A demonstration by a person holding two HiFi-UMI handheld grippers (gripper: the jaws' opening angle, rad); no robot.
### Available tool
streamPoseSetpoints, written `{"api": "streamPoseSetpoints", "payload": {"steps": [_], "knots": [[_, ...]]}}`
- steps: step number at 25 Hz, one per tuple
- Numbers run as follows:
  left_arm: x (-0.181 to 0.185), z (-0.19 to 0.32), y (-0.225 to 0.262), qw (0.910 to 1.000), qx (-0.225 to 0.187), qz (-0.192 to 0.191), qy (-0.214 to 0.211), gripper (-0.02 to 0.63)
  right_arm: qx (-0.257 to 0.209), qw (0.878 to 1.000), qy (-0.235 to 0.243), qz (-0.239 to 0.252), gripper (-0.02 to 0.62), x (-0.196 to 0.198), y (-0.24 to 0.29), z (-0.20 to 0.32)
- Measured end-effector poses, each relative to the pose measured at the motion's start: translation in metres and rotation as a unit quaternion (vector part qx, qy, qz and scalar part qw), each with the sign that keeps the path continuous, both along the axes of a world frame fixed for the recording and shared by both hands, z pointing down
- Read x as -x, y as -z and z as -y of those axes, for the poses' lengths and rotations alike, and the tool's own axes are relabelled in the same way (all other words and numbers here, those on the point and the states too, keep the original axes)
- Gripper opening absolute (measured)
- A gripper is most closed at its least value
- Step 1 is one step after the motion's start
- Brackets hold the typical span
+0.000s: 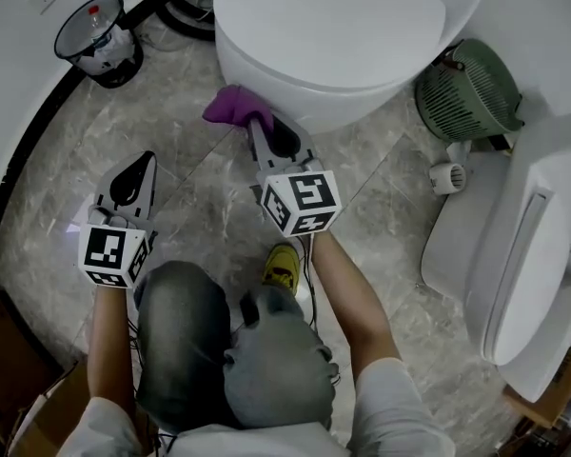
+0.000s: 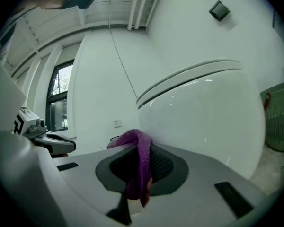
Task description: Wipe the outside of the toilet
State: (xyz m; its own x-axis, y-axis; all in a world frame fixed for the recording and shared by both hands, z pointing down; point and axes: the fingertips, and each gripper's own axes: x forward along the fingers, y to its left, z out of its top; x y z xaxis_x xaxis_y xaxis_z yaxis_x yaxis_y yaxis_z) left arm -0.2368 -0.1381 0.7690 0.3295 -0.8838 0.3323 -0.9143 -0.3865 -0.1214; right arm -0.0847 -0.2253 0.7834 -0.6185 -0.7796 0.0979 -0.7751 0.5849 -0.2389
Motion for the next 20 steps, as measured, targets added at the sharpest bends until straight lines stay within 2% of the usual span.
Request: {"api": "streamPoseSetpoints", "payload": {"steps": [3, 12, 20], "knots": [[-0.007, 0.000, -0.001, 1.0000, 0.001, -0.001, -0.008, 0.014, 0.005, 1.000, -0.029, 0.006, 0.057, -0.024, 0.000, 0.000], [-0.029, 0.007, 0.000, 0.9995, 0.000, -0.005, -0.030, 0.014, 0.015, 0.997, -0.077, 0.025, 0.058, -0.089, 0.000, -0.004], [-0.035, 0.012, -0.005, 0.9993, 0.005, -0.005, -0.036, 0.014, 0.037, 0.987, -0.147, 0.056, 0.060, -0.146, -0.013, 0.004]]}}
